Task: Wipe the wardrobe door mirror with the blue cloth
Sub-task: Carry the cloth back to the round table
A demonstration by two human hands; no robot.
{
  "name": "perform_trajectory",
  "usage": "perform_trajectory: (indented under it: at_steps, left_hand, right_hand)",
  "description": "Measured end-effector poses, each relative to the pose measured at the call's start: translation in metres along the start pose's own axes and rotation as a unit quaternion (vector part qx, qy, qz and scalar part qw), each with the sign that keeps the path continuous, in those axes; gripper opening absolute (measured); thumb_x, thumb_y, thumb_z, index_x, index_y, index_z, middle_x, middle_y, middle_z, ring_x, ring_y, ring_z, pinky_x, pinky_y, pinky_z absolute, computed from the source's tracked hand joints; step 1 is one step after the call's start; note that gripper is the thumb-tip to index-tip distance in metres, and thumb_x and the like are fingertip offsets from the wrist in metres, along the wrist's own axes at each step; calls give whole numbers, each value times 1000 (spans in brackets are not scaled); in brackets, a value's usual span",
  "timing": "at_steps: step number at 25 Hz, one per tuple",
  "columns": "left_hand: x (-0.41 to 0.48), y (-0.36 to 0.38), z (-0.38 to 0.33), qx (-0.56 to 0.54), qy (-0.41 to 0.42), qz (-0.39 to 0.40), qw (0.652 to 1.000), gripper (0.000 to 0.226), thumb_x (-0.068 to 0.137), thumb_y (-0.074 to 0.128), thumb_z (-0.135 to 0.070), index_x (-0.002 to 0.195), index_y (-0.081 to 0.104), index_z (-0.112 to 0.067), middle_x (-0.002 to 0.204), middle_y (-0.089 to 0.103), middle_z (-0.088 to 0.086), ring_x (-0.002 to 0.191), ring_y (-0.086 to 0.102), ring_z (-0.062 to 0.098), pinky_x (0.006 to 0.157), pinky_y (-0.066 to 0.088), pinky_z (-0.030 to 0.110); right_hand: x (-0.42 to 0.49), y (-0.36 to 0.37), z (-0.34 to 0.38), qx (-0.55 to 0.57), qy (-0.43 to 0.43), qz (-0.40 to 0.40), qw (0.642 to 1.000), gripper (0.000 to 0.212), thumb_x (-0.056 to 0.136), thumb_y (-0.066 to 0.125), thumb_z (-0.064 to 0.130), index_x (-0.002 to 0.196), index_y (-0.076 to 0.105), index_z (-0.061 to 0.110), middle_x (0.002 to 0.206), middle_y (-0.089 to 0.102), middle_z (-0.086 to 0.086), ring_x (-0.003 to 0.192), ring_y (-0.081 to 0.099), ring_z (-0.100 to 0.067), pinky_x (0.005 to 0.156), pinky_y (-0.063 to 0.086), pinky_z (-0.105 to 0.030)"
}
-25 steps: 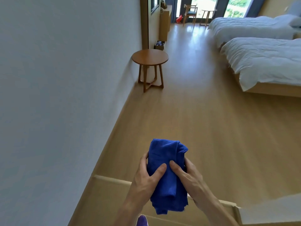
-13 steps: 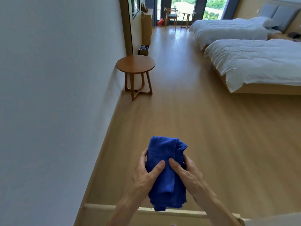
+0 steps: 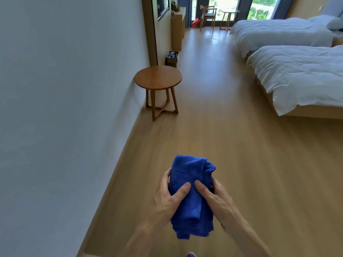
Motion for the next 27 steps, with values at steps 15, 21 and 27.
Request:
perform_trajectory:
  at_steps: [15, 21, 27]
  left_hand:
    - [209, -2, -37, -9, -23, -8, 1000, 85, 58, 71, -73, 134, 46, -46, 116, 68, -18, 97, 69, -3, 79, 59, 21]
    - [314, -23, -65, 12, -33, 36, 999, 71, 65, 71, -67, 128, 41, -52, 114, 65, -21, 89, 65, -14, 67, 51, 9]
    - [406, -30, -93, 21, -40, 46, 998, 58, 88, 73, -48, 134, 38, -49, 116, 62, -20, 96, 66, -4, 68, 52, 11]
  right_hand:
    - [203, -15, 63, -23, 20, -2, 1000, 27, 96, 65, 33, 120, 63, 21, 109, 76, 2, 99, 73, -17, 87, 60, -39]
    - [297, -2, 92, -8, 37, -47, 998, 26, 96, 64, 31, 120, 63, 20, 108, 76, 0, 99, 73, -19, 91, 58, -43]
    - [384, -4, 124, -2, 29, -55, 998, 24, 96, 65, 31, 117, 63, 20, 107, 76, -1, 96, 74, -18, 81, 60, -33]
Point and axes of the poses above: each hand's wrist, its own x-axis towards the middle knuckle, its own y-axis out of the palm, z = x × y, the point moved 2 cm from there along x, towards the middle knuckle
